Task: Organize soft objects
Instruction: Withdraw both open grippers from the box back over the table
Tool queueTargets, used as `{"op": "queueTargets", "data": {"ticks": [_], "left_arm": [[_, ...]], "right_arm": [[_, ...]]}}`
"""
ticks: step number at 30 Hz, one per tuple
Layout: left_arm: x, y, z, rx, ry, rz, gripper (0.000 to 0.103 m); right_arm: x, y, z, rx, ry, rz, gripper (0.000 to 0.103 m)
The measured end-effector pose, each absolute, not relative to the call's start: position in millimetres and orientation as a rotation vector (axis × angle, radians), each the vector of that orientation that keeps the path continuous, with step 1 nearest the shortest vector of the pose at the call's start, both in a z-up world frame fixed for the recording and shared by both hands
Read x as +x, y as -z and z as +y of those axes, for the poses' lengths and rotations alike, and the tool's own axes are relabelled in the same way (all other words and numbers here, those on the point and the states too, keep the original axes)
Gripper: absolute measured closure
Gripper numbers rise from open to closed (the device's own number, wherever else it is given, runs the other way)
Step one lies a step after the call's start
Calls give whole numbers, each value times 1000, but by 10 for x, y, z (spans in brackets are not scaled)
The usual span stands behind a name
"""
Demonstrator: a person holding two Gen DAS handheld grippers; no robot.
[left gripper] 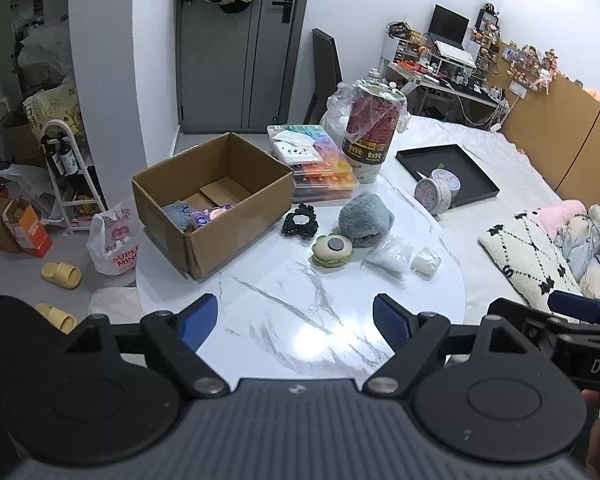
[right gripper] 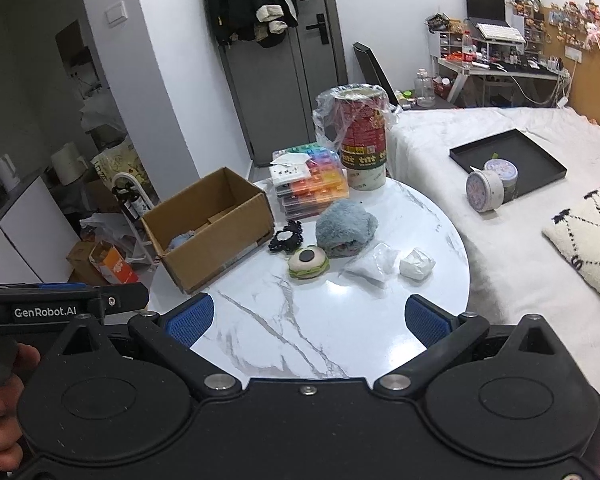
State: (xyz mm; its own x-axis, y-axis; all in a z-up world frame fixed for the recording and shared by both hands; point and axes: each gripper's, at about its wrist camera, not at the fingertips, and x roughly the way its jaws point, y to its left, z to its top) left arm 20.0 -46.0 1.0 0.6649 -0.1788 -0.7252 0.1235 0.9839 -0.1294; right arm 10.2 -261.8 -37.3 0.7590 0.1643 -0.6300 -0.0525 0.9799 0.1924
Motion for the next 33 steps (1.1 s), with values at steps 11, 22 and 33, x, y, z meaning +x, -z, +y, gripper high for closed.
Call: {"op": "queueTargets", "data": {"ticks": [11,22,33], "left_arm": [[512,140,-718,-56,223,848,20],[880,347,-1047,-44,276,920,22],[1353,639,-1431,-1,325,990,26]], "right_arm": [[332,547,-2968,210,-41,733,12],[677,787,-3211,283,-9,802,21],[1098,1074,-3484,360,51,854,33]]}}
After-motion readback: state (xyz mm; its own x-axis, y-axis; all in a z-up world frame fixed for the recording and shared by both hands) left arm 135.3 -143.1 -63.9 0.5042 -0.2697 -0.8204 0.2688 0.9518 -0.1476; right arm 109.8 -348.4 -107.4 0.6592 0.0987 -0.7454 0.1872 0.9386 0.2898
